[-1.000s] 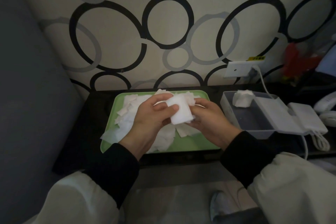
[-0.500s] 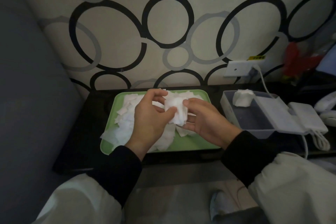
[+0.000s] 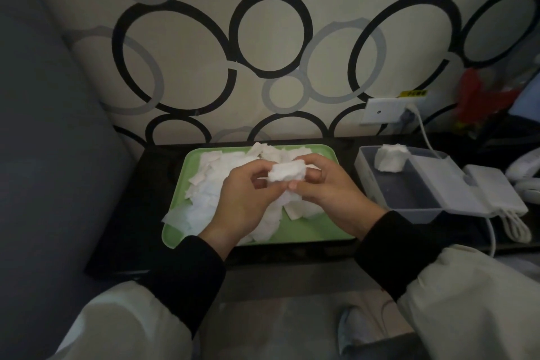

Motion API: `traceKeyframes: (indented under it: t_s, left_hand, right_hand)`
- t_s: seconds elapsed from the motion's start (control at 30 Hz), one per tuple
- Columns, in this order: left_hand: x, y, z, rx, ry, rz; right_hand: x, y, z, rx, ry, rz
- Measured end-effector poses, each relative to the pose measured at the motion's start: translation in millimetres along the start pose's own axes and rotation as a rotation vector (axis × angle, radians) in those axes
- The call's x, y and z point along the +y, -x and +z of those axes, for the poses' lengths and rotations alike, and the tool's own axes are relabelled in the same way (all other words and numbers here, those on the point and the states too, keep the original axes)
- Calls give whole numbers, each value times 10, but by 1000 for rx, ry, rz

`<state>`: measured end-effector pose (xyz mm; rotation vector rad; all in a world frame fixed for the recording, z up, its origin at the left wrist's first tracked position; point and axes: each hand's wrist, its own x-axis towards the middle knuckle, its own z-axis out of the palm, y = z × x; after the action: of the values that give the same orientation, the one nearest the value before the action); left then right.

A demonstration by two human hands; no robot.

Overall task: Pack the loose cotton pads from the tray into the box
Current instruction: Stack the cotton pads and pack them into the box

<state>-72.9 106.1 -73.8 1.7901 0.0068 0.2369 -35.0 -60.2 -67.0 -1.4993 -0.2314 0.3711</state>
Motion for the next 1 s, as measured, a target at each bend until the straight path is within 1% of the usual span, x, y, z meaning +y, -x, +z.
traceKeyframes:
  t_s: [0.07,0.13,0.2,0.27,0.3,0.37,0.4,0.47,0.53,0.57,0.63,0.73,0.8,0.9,0.97,1.0]
  left_hand:
    - [-18,3,12,19,-14,28]
    - [22,14,22,30,5,17]
    - [37,2,8,11,64,-45]
    - [27,-15,-17,-13,139,-118]
    - [19,-23,-28,-5,180,-159]
    - [-13,-46,-60,51,270,-245]
    - [-33,-67,-81,89,312,-290]
    - [-70,-105,-130,155,367,-379]
    - [-94,-127,-167,181,405,-436]
    - [-96,-129,-174,179,423,-454]
    - [-94,-122,-180,156,438,-467]
    - [-120,-112,-164,101,406,-470]
    - [-134,-110,-151,95,377,-474]
    - [-123,-104,-131,79,354,-472]
    - [-118,-102,-126,67,346,-462]
    - [-124,-105,-128,64,341,-458]
  right_hand:
    - [18,-14,11,31,99,-78]
    - [24,-25,16,94,186,-127]
    - [1,-19,22,134,229,-132]
    - [-33,-6,18,124,204,-115]
    - [-49,-9,2,124,184,-101]
    - [-54,-31,-81,189,186,-81]
    - [-45,-48,-150,239,264,-90]
    - [18,-79,-300,278,557,-123]
    - [83,-83,-372,187,868,-105]
    - [111,-81,-374,128,985,-76]
    - [129,-75,-327,47,1129,-10]
    - [156,-73,-247,26,1289,65]
    - [205,-90,-198,53,1356,89]
    - [264,-123,-139,95,1400,77]
    - [282,-150,-138,86,1343,66]
    - [283,-157,-144,77,1264,60]
